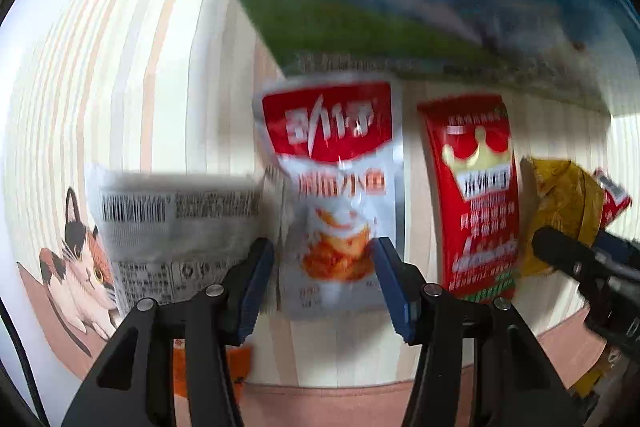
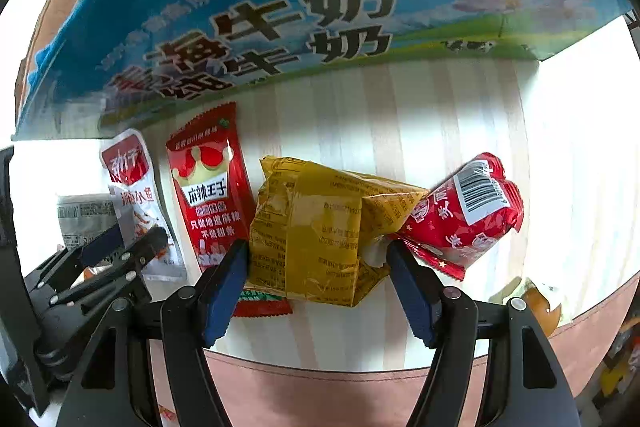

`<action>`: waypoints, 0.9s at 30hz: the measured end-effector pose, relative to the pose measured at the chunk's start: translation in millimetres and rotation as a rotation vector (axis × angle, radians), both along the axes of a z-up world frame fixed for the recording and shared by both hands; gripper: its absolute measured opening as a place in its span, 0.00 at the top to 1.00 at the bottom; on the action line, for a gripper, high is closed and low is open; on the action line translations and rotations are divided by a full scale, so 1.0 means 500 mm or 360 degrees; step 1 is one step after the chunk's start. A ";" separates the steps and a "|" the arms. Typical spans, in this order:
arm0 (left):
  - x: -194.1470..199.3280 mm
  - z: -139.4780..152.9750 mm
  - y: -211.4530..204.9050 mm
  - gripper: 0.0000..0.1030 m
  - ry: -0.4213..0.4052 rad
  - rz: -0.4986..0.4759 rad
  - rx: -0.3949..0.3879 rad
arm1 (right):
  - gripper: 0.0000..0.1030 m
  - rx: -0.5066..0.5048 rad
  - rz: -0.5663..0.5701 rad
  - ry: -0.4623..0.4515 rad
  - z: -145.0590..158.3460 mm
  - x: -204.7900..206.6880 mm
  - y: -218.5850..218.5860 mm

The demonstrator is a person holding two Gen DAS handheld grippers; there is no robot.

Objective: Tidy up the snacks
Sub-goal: 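Move both tools back to the remaining snacks and close on the next packets, then grasp the red-white fish snack pack with the left tool while the right tool grasps the yellow packet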

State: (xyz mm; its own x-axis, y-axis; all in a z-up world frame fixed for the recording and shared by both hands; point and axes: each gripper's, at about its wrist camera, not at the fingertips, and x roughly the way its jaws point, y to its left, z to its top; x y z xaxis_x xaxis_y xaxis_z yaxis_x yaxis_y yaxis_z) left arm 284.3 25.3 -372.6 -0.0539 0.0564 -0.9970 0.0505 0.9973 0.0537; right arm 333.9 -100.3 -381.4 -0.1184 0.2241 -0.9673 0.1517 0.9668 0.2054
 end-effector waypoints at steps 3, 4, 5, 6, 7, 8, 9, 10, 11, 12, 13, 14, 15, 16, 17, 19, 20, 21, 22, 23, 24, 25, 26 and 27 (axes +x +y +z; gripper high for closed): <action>-0.034 -0.003 0.005 0.51 0.0022 0.0009 -0.0006 | 0.30 0.0016 -0.0006 0.0008 -0.005 -0.006 0.006; -0.049 -0.004 0.015 0.51 0.0032 0.0029 -0.0008 | 0.30 0.0023 -0.0010 0.0008 -0.006 -0.009 0.006; -0.054 -0.001 0.023 0.51 0.0021 0.0056 -0.0004 | 0.30 0.0031 -0.0017 0.0007 -0.005 -0.011 0.005; -0.059 0.001 0.034 0.51 0.0002 0.0095 0.0008 | 0.30 0.0035 -0.0022 0.0006 -0.005 -0.012 0.004; -0.062 0.006 0.050 0.51 -0.0016 0.0149 0.0017 | 0.30 0.0045 -0.0031 0.0007 -0.005 -0.014 0.003; -0.063 0.010 0.072 0.50 -0.0030 0.0221 0.0007 | 0.30 0.0054 -0.0039 0.0007 -0.005 -0.015 0.000; -0.063 0.013 0.089 0.50 -0.0038 0.0286 -0.0009 | 0.30 0.0061 -0.0046 0.0005 -0.004 -0.014 -0.004; -0.062 0.018 0.110 0.50 -0.0047 0.0369 -0.0037 | 0.30 0.0064 -0.0051 0.0002 -0.002 -0.014 -0.005; -0.061 0.024 0.124 0.50 -0.0050 0.0436 -0.0064 | 0.30 0.0067 -0.0056 0.0000 0.002 -0.010 -0.008; -0.060 0.029 0.133 0.50 -0.0053 0.0483 -0.0090 | 0.30 0.0074 -0.0062 -0.0001 0.004 -0.009 -0.009; -0.057 0.040 0.136 0.50 -0.0065 0.0518 -0.0125 | 0.30 0.0080 -0.0068 -0.0002 0.004 -0.009 -0.009; -0.053 0.047 0.133 0.50 -0.0077 0.0523 -0.0150 | 0.30 0.0080 -0.0071 -0.0003 0.006 -0.010 -0.010; -0.046 0.053 0.127 0.50 -0.0087 0.0520 -0.0173 | 0.30 0.0083 -0.0072 -0.0004 0.009 -0.007 -0.013; -0.032 0.061 0.117 0.49 -0.0099 0.0493 -0.0197 | 0.30 0.0086 -0.0072 -0.0004 0.009 -0.004 -0.015; -0.026 0.063 0.101 0.49 -0.0107 0.0455 -0.0204 | 0.30 0.0087 -0.0072 -0.0002 0.012 0.000 -0.021; -0.012 0.058 0.074 0.49 -0.0116 0.0335 -0.0165 | 0.30 0.0085 -0.0070 -0.0001 0.020 0.004 -0.040; -0.007 0.054 0.055 0.49 -0.0112 0.0260 -0.0136 | 0.30 0.0085 -0.0068 -0.0001 0.026 0.006 -0.064; -0.002 0.046 0.033 0.49 -0.0094 0.0167 -0.0123 | 0.30 0.0082 -0.0068 -0.0005 0.032 0.008 -0.066; 0.008 0.035 0.010 0.49 -0.0074 0.0098 -0.0098 | 0.30 0.0076 -0.0067 -0.0010 0.033 0.011 -0.070; 0.009 0.026 -0.007 0.49 -0.0058 0.0035 -0.0070 | 0.30 0.0068 -0.0067 -0.0015 0.034 0.013 -0.074; 0.006 0.016 -0.025 0.49 -0.0041 -0.0022 -0.0041 | 0.30 0.0067 -0.0068 -0.0015 0.034 0.015 -0.076; 0.009 0.004 -0.045 0.49 -0.0017 -0.0099 -0.0002 | 0.30 0.0068 -0.0073 -0.0013 0.034 0.017 -0.079; 0.014 -0.001 -0.061 0.48 -0.0014 -0.0144 0.0004 | 0.30 0.0070 -0.0076 -0.0011 0.033 0.019 -0.082; 0.027 -0.001 -0.070 0.45 -0.0024 -0.0184 -0.0001 | 0.30 0.0072 -0.0077 -0.0010 0.033 0.020 -0.085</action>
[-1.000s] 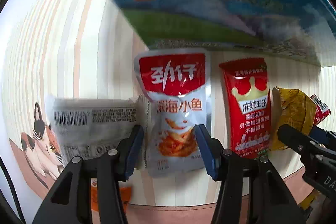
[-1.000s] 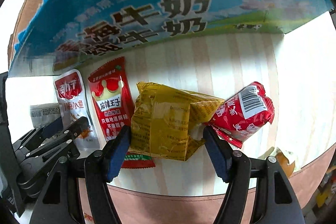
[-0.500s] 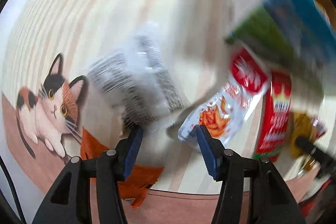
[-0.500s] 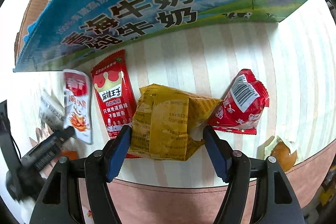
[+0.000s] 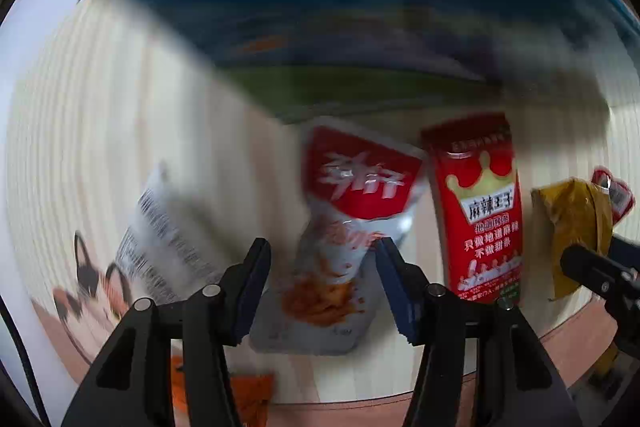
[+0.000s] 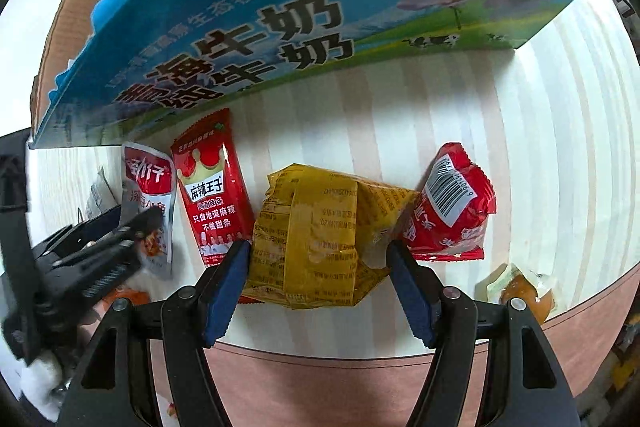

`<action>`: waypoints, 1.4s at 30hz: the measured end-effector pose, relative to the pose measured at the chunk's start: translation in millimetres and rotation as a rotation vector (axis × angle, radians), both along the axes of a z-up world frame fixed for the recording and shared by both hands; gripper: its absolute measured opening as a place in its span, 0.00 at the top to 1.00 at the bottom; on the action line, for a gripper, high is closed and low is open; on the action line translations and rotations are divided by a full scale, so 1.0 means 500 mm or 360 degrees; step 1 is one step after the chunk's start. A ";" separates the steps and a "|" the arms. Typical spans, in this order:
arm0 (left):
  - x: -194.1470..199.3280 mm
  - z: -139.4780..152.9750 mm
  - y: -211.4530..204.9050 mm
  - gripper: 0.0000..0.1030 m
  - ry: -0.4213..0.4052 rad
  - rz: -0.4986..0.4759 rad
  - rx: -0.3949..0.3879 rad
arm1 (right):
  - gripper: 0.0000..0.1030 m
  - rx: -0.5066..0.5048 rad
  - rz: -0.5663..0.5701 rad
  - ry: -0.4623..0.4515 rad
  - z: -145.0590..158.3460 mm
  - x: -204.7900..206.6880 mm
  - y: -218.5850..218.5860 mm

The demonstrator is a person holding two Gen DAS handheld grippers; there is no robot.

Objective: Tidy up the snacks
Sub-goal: 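Grasp the red-white fish snack pack with the left tool while the right tool grasps the yellow packet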

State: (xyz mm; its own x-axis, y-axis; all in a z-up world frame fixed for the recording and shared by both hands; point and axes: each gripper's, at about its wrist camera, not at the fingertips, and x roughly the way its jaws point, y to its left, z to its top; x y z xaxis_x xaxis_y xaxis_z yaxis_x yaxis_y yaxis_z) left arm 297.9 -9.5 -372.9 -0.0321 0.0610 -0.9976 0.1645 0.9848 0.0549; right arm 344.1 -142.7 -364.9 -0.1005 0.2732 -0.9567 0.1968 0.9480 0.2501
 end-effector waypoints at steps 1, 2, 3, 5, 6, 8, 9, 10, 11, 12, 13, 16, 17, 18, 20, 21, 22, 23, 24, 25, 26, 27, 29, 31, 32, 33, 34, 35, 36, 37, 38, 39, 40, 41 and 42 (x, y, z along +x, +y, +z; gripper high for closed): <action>0.000 -0.004 -0.011 0.44 0.0020 -0.0042 0.0007 | 0.30 0.0002 -0.0002 0.0000 0.000 0.001 -0.002; -0.001 -0.007 -0.024 0.41 0.0032 -0.0072 0.0017 | 0.30 0.0002 -0.0003 -0.0001 0.000 0.001 -0.004; 0.000 -0.008 -0.034 0.40 0.0030 -0.0087 0.0027 | 0.30 0.0004 -0.0006 0.0002 -0.002 0.002 -0.004; 0.002 -0.010 -0.042 0.39 0.0041 -0.0088 0.0032 | 0.30 0.0007 -0.0011 0.0007 -0.004 0.004 -0.006; 0.002 -0.012 -0.041 0.39 0.0049 -0.0077 0.0017 | 0.30 0.0008 -0.0015 0.0008 -0.006 0.002 -0.004; 0.000 -0.016 -0.033 0.39 0.0048 -0.0039 -0.0030 | 0.30 0.0012 -0.0022 0.0007 -0.005 -0.001 0.002; 0.005 -0.018 -0.005 0.40 0.0043 -0.0022 -0.0054 | 0.30 0.0011 -0.0021 0.0005 -0.005 -0.001 0.002; 0.009 -0.013 0.002 0.41 0.0030 -0.0015 -0.0059 | 0.30 0.0012 -0.0019 0.0003 -0.006 0.000 0.002; -0.002 -0.003 0.021 0.45 0.0027 -0.0002 -0.0068 | 0.30 0.0012 -0.0016 0.0001 -0.009 -0.002 0.003; -0.010 -0.002 0.021 0.49 0.0026 0.0001 -0.0069 | 0.30 0.0010 -0.0012 -0.0003 -0.007 -0.001 0.002; -0.017 0.000 0.021 0.49 0.0030 0.0007 -0.0067 | 0.30 0.0009 -0.0011 -0.0005 -0.006 -0.001 0.003; -0.052 0.009 0.039 0.49 0.0045 0.0039 -0.0073 | 0.30 0.0007 0.0004 -0.0007 -0.004 -0.002 0.002; -0.066 0.009 0.042 0.50 0.0056 0.0070 -0.0081 | 0.30 0.0007 0.0010 -0.0009 -0.003 -0.004 0.003; -0.094 0.005 0.052 0.50 0.0066 0.0103 -0.0104 | 0.30 0.0002 0.0023 -0.0012 -0.002 -0.007 0.005; -0.117 0.007 0.065 0.50 0.0087 0.0177 -0.0151 | 0.31 -0.0003 0.0041 -0.0011 -0.003 -0.016 0.007; -0.136 0.008 0.068 0.50 0.0096 0.0209 -0.0168 | 0.31 0.0001 0.0052 -0.0006 -0.004 -0.023 0.008; -0.160 0.005 0.085 0.51 0.0107 0.0250 -0.0196 | 0.31 0.0002 0.0062 -0.0003 -0.005 -0.028 0.009; -0.171 0.004 0.089 0.51 0.0114 0.0275 -0.0208 | 0.31 0.0002 0.0073 0.0000 -0.004 -0.032 0.010; -0.171 0.005 0.095 0.51 0.0121 0.0299 -0.0220 | 0.31 0.0005 0.0087 -0.0004 -0.004 -0.040 0.011; -0.189 -0.002 0.108 0.51 0.0128 0.0326 -0.0240 | 0.31 0.0004 0.0101 -0.0003 -0.004 -0.045 0.012; -0.199 -0.006 0.114 0.51 0.0133 0.0348 -0.0250 | 0.31 0.0004 0.0111 -0.0002 -0.005 -0.049 0.013; -0.213 -0.005 0.118 0.51 0.0134 0.0372 -0.0256 | 0.31 0.0006 0.0121 0.0003 -0.006 -0.053 0.015; -0.231 -0.018 0.119 0.51 0.0142 0.0398 -0.0283 | 0.31 0.0011 0.0130 0.0007 -0.008 -0.061 0.015; -0.231 -0.013 0.122 0.51 0.0136 0.0409 -0.0288 | 0.32 0.0012 0.0142 0.0013 -0.011 -0.071 0.018; -0.237 -0.005 0.122 0.51 0.0136 0.0408 -0.0291 | 0.32 0.0014 0.0144 0.0015 -0.012 -0.073 0.018; -0.232 -0.001 0.125 0.51 0.0132 0.0414 -0.0287 | 0.32 0.0018 0.0149 0.0017 -0.012 -0.078 0.020; -0.238 0.008 0.127 0.51 0.0128 0.0415 -0.0290 | 0.32 0.0021 0.0153 0.0017 -0.012 -0.080 0.021; -0.239 0.014 0.123 0.51 0.0125 0.0411 -0.0292 | 0.32 0.0024 0.0156 0.0018 -0.011 -0.083 0.022; -0.239 0.024 0.117 0.51 0.0114 0.0407 -0.0288 | 0.32 0.0028 0.0161 0.0018 -0.010 -0.083 0.023; -0.194 0.025 0.119 0.51 0.0109 0.0400 -0.0284 | 0.32 0.0034 0.0167 0.0020 -0.010 -0.086 0.025; -0.164 0.016 0.118 0.51 0.0099 0.0390 -0.0280 | 0.33 0.0043 0.0169 0.0020 -0.009 -0.087 0.026; -0.165 0.023 0.116 0.51 0.0089 0.0383 -0.0281 | 0.35 0.0056 0.0172 0.0019 -0.007 -0.090 0.027; -0.160 0.040 0.107 0.51 0.0082 0.0381 -0.0284 | 0.36 0.0067 0.0176 0.0018 -0.003 -0.092 0.027; -0.161 0.048 0.108 0.51 0.0073 0.0379 -0.0294 | 0.37 0.0075 0.0185 0.0014 0.001 -0.095 0.026; -0.160 0.060 0.106 0.51 0.0059 0.0369 -0.0302 | 0.38 0.0080 0.0191 0.0009 0.006 -0.099 0.022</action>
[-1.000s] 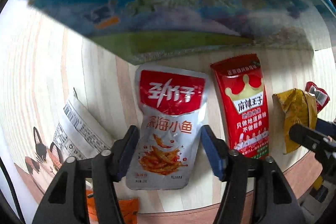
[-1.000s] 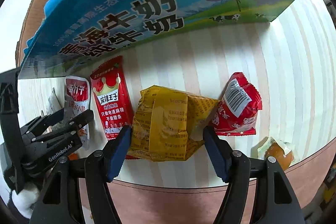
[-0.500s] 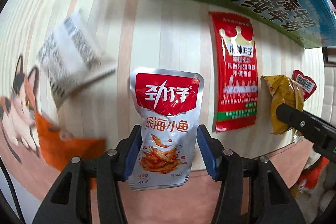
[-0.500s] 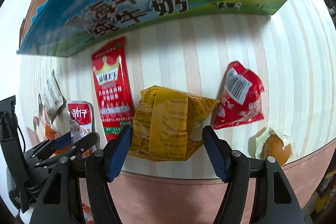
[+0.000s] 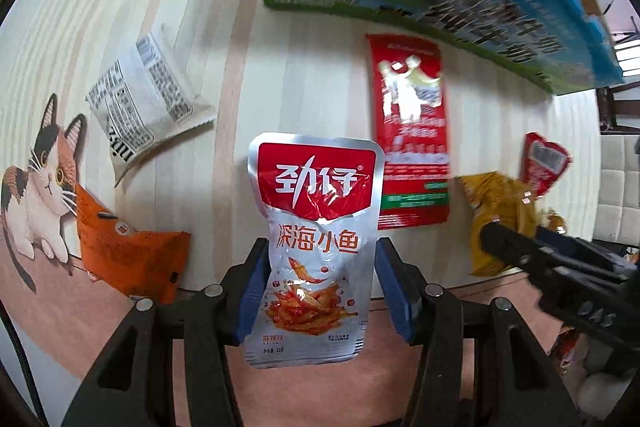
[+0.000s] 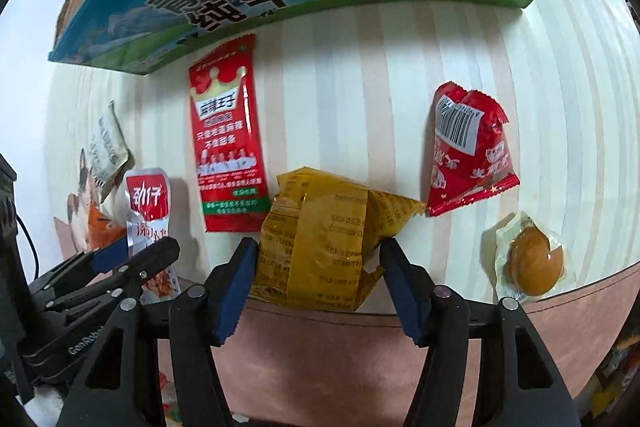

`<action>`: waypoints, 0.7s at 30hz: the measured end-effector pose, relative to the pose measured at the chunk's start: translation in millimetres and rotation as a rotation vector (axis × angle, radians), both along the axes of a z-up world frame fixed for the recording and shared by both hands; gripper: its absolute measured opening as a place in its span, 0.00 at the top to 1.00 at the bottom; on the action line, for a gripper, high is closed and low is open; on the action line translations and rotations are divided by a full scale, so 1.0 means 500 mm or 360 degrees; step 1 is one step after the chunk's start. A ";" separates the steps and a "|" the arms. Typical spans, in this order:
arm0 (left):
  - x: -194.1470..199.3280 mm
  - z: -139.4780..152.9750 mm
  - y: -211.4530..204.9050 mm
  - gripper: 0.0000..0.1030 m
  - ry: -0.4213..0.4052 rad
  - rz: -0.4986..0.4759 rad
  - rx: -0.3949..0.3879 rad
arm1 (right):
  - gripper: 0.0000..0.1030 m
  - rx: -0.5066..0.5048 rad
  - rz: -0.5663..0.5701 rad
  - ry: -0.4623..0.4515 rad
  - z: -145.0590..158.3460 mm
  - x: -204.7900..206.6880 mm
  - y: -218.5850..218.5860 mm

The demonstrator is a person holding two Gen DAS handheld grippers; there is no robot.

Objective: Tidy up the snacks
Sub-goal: 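Grasp the red-white fish snack pack with the left tool while the right tool grasps the yellow packet, then carry both packets into the cardboard box and open both tools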

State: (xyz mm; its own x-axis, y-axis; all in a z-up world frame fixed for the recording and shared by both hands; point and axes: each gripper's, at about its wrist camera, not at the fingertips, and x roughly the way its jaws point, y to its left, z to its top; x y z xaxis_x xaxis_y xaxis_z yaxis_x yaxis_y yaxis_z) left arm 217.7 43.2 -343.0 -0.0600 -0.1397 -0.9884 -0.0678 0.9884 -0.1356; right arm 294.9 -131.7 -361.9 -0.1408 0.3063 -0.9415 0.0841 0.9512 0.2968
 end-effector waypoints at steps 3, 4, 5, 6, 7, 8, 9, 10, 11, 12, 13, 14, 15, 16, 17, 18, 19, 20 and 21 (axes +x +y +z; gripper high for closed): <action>0.003 0.042 -0.014 0.51 -0.0038 -0.0010 -0.0017 | 0.39 0.0032 0.0004 -0.0025 0.018 -0.004 -0.005; 0.004 0.060 -0.015 0.51 -0.0059 -0.0015 -0.0024 | 0.40 0.0042 0.0000 -0.0033 0.025 -0.006 -0.008; 0.007 0.077 -0.016 0.51 -0.0073 -0.0017 -0.0033 | 0.40 0.0058 -0.0006 -0.0042 0.034 -0.007 -0.011; 0.009 0.091 -0.018 0.51 -0.0087 -0.0019 -0.0051 | 0.41 0.0077 -0.0008 -0.0061 0.051 -0.005 -0.017; 0.014 0.118 -0.022 0.51 -0.0114 -0.0018 -0.0068 | 0.41 0.0090 -0.0013 -0.0078 0.065 -0.005 -0.021; 0.018 0.136 -0.023 0.51 -0.0135 -0.0018 -0.0079 | 0.42 0.0111 -0.0019 -0.0099 0.082 -0.004 -0.026; 0.020 0.156 -0.024 0.51 -0.0156 -0.0023 -0.0098 | 0.42 0.0138 -0.0029 -0.0123 0.102 -0.001 -0.031; 0.030 0.188 -0.025 0.51 -0.0193 -0.0023 -0.0128 | 0.43 0.0164 -0.0041 -0.0151 0.125 0.004 -0.038; 0.031 0.202 -0.024 0.51 -0.0224 -0.0024 -0.0142 | 0.44 0.0181 -0.0045 -0.0177 0.145 0.009 -0.042; 0.036 0.226 -0.026 0.51 -0.0257 -0.0031 -0.0155 | 0.45 0.0199 -0.0056 -0.0207 0.168 0.017 -0.051; 0.049 0.255 -0.028 0.51 -0.0293 -0.0031 -0.0180 | 0.45 0.0225 -0.0072 -0.0242 0.193 0.025 -0.060; 0.059 0.279 -0.032 0.51 -0.0320 -0.0030 -0.0203 | 0.45 0.0239 -0.0078 -0.0272 0.212 0.032 -0.064; 0.069 0.296 -0.035 0.51 -0.0347 -0.0030 -0.0220 | 0.46 0.0251 -0.0091 -0.0307 0.235 0.041 -0.072; 0.082 0.315 -0.041 0.51 -0.0377 -0.0031 -0.0231 | 0.46 0.0278 -0.0112 -0.0345 0.260 0.052 -0.083; 0.098 0.337 -0.044 0.51 -0.0407 -0.0039 -0.0255 | 0.46 0.0293 -0.0121 -0.0368 0.276 0.065 -0.092; 0.112 0.353 -0.048 0.51 -0.0435 -0.0042 -0.0265 | 0.46 0.0301 -0.0138 -0.0416 0.302 0.079 -0.096; 0.126 0.371 -0.052 0.51 -0.0472 -0.0043 -0.0258 | 0.46 0.0304 -0.0149 -0.0448 0.317 0.089 -0.104; 0.144 0.386 -0.057 0.51 -0.0507 -0.0058 -0.0245 | 0.46 0.0307 -0.0161 -0.0476 0.334 0.103 -0.117; 0.164 0.401 -0.061 0.51 -0.0539 -0.0065 -0.0232 | 0.46 0.0310 -0.0175 -0.0503 0.350 0.118 -0.125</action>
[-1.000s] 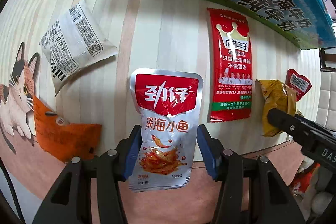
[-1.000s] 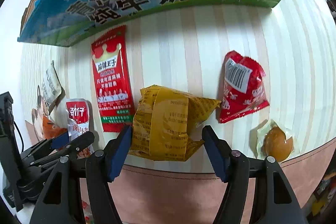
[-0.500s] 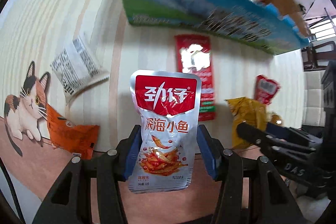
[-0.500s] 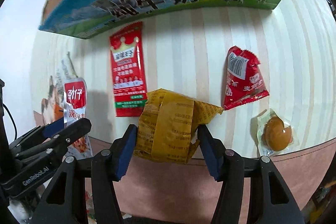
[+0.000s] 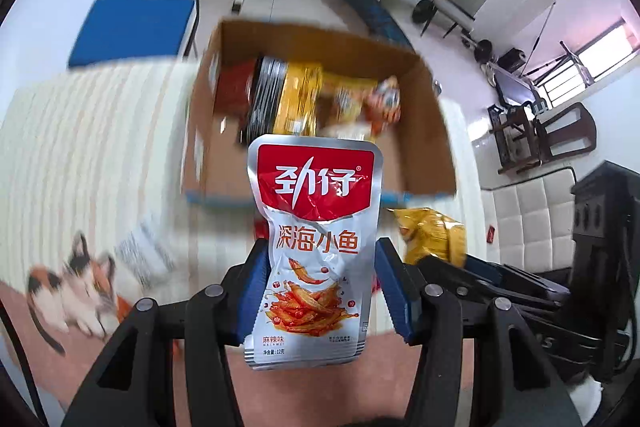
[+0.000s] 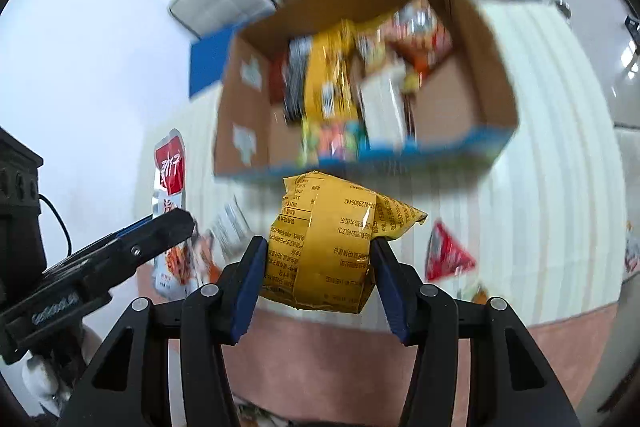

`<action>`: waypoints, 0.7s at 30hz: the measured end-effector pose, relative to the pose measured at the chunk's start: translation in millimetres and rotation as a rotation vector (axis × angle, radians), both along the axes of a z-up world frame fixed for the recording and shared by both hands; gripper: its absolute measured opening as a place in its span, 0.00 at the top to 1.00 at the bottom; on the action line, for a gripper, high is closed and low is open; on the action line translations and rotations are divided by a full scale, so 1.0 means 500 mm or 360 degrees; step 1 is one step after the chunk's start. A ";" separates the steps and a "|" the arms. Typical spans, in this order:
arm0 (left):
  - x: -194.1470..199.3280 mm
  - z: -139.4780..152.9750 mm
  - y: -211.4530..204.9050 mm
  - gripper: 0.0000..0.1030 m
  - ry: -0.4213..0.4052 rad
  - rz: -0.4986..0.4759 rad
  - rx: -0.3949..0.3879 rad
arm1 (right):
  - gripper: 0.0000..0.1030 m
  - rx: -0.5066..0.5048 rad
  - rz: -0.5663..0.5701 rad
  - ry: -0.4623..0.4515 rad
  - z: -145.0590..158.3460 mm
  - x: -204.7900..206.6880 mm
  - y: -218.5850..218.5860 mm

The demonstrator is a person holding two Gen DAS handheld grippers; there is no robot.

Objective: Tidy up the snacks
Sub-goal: 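Carry both packets into the cardboard box and open both tools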

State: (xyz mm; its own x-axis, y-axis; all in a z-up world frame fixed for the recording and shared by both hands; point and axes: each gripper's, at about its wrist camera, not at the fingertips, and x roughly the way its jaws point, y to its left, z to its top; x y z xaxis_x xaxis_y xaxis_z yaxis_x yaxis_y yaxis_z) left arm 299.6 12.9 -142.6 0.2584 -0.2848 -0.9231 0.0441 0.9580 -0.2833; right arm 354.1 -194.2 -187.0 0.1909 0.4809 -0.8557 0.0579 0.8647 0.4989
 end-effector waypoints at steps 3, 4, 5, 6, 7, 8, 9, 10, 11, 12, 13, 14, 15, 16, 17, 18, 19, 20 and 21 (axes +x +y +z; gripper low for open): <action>0.053 0.011 -0.011 0.51 -0.0048 -0.0018 0.0044 | 0.46 -0.0023 -0.0052 -0.0055 0.026 0.051 -0.026; 0.070 -0.002 -0.015 0.51 -0.0055 -0.0024 0.0058 | 0.46 -0.0043 -0.0067 -0.0067 0.029 0.065 -0.032; 0.084 -0.006 -0.017 0.51 -0.0055 -0.0029 0.0071 | 0.46 -0.0067 -0.0082 -0.0079 0.031 0.080 -0.038; 0.104 -0.011 -0.017 0.51 -0.0053 -0.0026 0.0088 | 0.46 -0.0102 -0.0093 -0.0089 0.030 0.097 -0.045; 0.119 -0.017 -0.016 0.51 -0.0047 -0.0029 0.0097 | 0.46 -0.0129 -0.0106 -0.0087 0.025 0.115 -0.051; 0.132 -0.023 -0.016 0.51 -0.0041 -0.0030 0.0107 | 0.46 -0.0144 -0.0113 -0.0084 0.022 0.133 -0.055; 0.145 -0.028 -0.015 0.51 -0.0035 -0.0030 0.0119 | 0.46 -0.0170 -0.0117 -0.0078 0.014 0.151 -0.062; 0.159 -0.037 -0.013 0.51 -0.0025 -0.0031 0.0136 | 0.46 -0.0196 -0.0121 -0.0071 0.004 0.166 -0.067; 0.172 -0.050 -0.011 0.51 -0.0013 -0.0029 0.0147 | 0.46 -0.0211 -0.0117 -0.0064 -0.006 0.175 -0.069; 0.183 -0.058 -0.008 0.51 0.0000 -0.0027 0.0154 | 0.46 -0.0231 -0.0116 -0.0052 -0.020 0.184 -0.071; 0.197 -0.073 -0.003 0.51 0.0024 -0.0020 0.0165 | 0.46 -0.0249 -0.0119 -0.0041 -0.035 0.191 -0.072; 0.205 -0.084 0.001 0.51 0.0039 -0.0013 0.0168 | 0.46 -0.0260 -0.0119 -0.0029 -0.047 0.198 -0.074; 0.213 -0.095 0.004 0.51 0.0058 -0.0010 0.0171 | 0.46 -0.0274 -0.0124 -0.0010 -0.063 0.205 -0.075; 0.222 -0.109 0.010 0.51 0.0084 0.0002 0.0176 | 0.46 -0.0287 -0.0125 0.0004 -0.076 0.211 -0.075; 0.228 -0.121 0.013 0.51 0.0105 0.0006 0.0178 | 0.46 -0.0299 -0.0120 0.0015 -0.089 0.215 -0.075; 0.236 -0.138 0.018 0.51 0.0133 0.0016 0.0179 | 0.46 -0.0314 -0.0121 0.0026 -0.103 0.218 -0.075; 0.242 -0.150 0.022 0.51 0.0154 0.0024 0.0182 | 0.46 -0.0328 -0.0119 0.0039 -0.117 0.223 -0.074; 0.247 -0.162 0.025 0.51 0.0174 0.0028 0.0187 | 0.47 -0.0346 -0.0121 0.0054 -0.133 0.230 -0.074; 0.250 -0.173 0.027 0.51 0.0194 0.0033 0.0192 | 0.46 -0.0353 -0.0124 0.0061 -0.139 0.230 -0.074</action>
